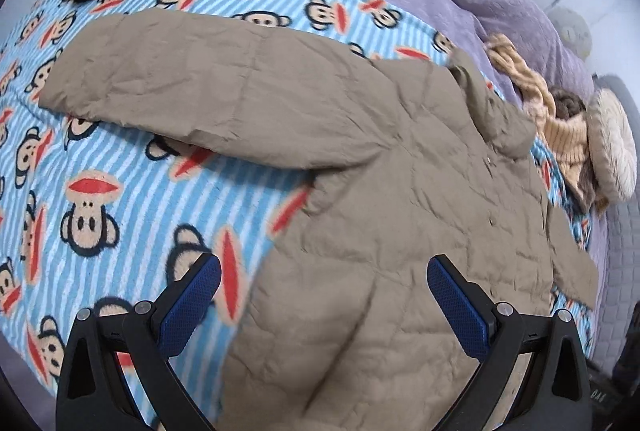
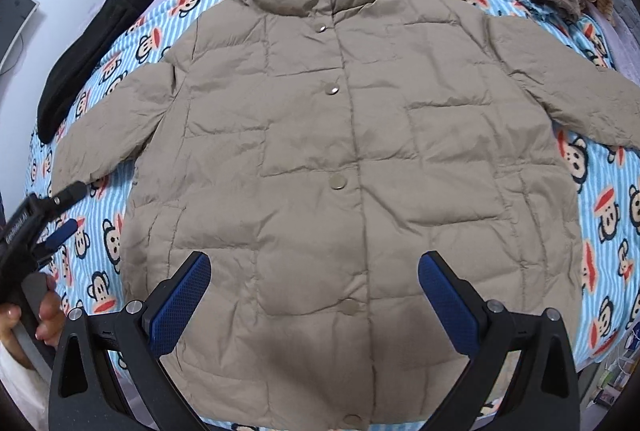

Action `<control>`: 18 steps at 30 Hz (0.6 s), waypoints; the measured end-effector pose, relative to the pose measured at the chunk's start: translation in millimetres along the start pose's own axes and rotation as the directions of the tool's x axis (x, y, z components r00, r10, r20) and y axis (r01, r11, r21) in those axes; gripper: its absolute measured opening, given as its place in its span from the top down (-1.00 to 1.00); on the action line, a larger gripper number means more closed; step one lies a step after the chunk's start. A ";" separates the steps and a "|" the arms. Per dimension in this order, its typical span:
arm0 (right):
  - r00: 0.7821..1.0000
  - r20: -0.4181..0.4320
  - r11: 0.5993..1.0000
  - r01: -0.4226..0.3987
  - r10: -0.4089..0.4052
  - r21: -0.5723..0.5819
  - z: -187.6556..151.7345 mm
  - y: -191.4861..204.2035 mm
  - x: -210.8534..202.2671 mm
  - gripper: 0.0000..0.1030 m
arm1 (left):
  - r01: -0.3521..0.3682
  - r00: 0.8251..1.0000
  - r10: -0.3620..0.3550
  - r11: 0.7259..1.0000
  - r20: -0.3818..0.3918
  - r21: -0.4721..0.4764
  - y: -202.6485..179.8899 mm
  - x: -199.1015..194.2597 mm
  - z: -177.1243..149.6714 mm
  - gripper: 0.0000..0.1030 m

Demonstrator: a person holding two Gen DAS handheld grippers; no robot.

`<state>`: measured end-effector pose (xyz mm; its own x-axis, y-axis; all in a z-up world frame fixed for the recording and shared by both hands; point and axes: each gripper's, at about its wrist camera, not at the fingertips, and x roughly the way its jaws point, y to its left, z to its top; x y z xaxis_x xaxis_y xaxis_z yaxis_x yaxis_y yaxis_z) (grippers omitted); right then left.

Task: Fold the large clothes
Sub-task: 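Grasp the jacket sleeve with the left tool and fold it across the body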

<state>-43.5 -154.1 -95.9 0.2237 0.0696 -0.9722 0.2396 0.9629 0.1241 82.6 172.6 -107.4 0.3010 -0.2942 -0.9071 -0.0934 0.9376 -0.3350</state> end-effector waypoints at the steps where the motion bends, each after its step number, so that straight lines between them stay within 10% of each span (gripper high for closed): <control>1: 1.000 -0.002 1.000 -0.007 0.007 -0.012 -0.5 10.7 10.6 -1.00 | 0.018 1.000 -0.017 0.999 0.016 -0.044 18.8 5.2 10.0 -1.00; 10: 0.999 0.021 0.995 -0.029 0.032 -0.097 1.8 74.9 67.9 -1.00 | 0.103 0.992 -0.073 0.947 0.106 -0.305 152.6 64.9 78.1 -1.00; 18: 0.994 0.095 0.992 -0.044 0.056 -0.122 30.6 106.7 81.4 -1.00 | 0.069 0.975 0.009 0.939 0.223 -0.337 178.2 75.6 139.2 -0.89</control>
<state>29.1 -53.7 -155.7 0.3257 0.0979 -0.9404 0.1123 0.9836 0.1413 220.8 343.3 -200.2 0.5039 -0.2375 -0.8305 -0.3864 0.7979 -0.4626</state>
